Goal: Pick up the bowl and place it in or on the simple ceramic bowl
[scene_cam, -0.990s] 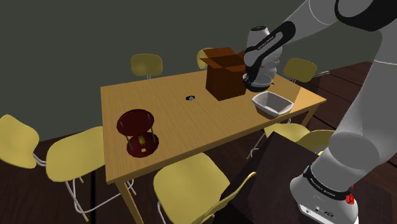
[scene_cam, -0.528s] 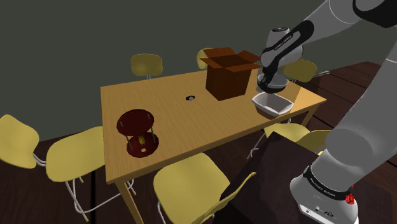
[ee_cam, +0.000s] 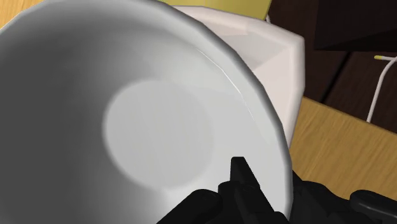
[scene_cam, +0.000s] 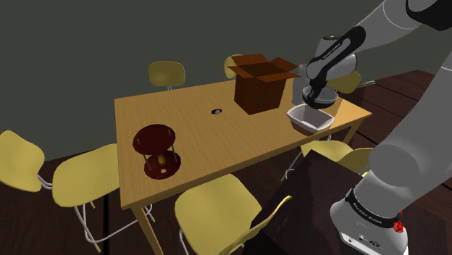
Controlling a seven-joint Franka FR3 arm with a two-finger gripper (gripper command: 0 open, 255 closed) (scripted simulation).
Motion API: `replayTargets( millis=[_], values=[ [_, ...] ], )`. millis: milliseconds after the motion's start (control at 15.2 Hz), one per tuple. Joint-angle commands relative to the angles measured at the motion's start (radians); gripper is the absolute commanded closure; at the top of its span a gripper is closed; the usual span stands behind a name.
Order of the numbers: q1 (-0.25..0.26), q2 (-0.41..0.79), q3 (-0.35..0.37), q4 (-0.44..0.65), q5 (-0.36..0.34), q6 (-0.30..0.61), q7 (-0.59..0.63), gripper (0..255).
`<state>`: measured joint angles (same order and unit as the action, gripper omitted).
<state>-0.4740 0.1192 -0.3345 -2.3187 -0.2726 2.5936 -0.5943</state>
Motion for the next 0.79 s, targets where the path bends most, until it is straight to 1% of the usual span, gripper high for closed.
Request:
replayTargets(
  millis=[0, 726],
  values=[
    [-0.003, 0.022, -0.001, -0.006, 0.002, 0.029, -0.001, 255],
    [-0.015, 0.158, 0.007, -0.018, 0.018, 0.174, 0.013, 255]
  ],
)
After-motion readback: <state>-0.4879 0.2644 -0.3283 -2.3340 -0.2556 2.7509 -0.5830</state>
